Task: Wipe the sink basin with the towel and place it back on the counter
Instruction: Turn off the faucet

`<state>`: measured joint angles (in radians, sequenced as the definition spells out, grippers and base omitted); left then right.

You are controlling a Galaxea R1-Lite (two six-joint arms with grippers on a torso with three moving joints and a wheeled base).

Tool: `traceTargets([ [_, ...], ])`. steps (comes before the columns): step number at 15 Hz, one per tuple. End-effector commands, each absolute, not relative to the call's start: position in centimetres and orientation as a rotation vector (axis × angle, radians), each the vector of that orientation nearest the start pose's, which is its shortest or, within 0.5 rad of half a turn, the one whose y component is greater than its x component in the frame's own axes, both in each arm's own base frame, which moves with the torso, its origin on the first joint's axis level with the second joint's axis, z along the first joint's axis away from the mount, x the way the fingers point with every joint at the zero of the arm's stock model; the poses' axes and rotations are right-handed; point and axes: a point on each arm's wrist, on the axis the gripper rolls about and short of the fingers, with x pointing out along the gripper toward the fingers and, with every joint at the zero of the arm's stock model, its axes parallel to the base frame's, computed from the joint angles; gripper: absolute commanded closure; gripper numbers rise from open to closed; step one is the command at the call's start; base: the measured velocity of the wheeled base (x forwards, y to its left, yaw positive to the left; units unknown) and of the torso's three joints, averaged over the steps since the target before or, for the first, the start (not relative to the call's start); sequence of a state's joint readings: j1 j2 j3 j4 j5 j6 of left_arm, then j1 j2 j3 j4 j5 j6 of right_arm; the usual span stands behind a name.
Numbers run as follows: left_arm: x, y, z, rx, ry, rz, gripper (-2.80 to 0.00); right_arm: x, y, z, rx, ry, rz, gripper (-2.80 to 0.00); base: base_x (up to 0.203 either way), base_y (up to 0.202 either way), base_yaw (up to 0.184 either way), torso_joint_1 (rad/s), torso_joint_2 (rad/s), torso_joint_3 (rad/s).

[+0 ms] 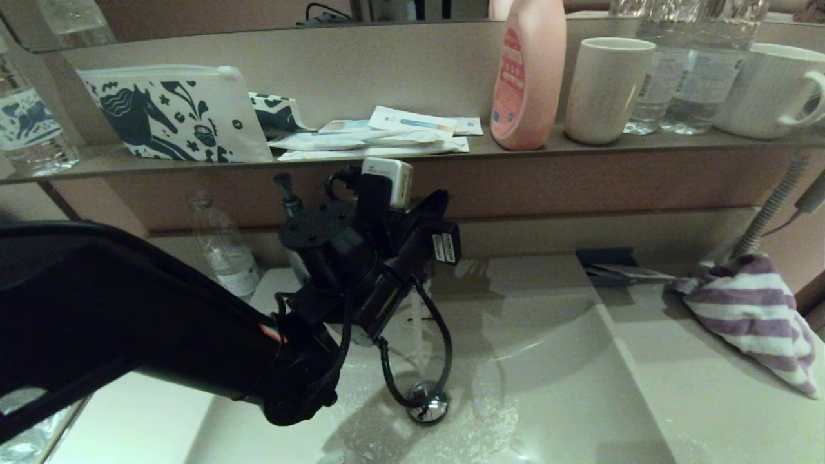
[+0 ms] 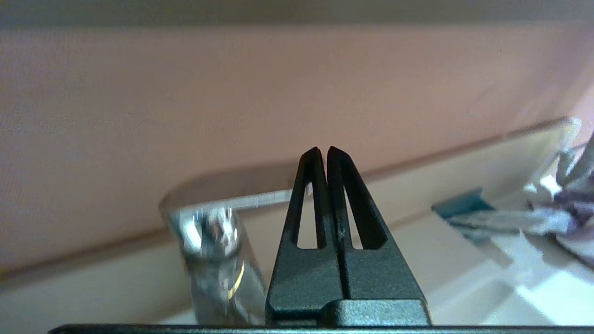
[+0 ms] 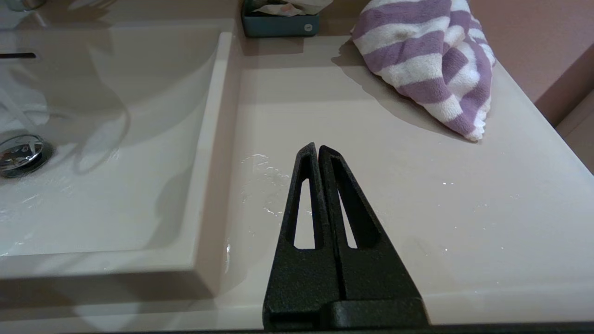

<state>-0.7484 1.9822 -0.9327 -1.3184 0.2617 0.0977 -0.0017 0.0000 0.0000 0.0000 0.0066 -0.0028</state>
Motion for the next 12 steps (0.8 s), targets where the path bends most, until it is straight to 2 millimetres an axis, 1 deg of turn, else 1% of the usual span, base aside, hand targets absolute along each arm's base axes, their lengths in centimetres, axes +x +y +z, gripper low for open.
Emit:
traceTargets([
  [1,28.3,-24.8,19.8,-0.047,-0.287,-0.461,0.0,-2.3,0.0,7.5,-0.003,0.0,0.005,0.0,0.0,0.0,0.0,0.0,0.0,0.0],
  [2,28.8,-24.5,20.3,-0.048,-0.297,-0.454,0.0,-2.3,0.0,7.5,-0.003,0.0,0.006,0.0,0.0,0.0,0.0,0.0,0.0,0.0],
  [3,29.3,-24.2,20.3,-0.039,-0.289,-0.455,0.0,-2.3,0.0,7.5,-0.003,0.0,0.005,0.0,0.0,0.0,0.0,0.0,0.0,0.0],
  [7,30.7,-24.0,18.9,-0.016,-0.262,-0.458,0.0,-2.3,0.0,7.5,-0.003,0.0,0.005,0.0,0.0,0.0,0.0,0.0,0.0,0.0],
  [12,30.5,-24.0,18.3,0.001,-0.24,-0.464,0.0,-2.3,0.0,7.5,-0.003,0.0,0.005,0.0,0.0,0.0,0.0,0.0,0.0,0.0],
])
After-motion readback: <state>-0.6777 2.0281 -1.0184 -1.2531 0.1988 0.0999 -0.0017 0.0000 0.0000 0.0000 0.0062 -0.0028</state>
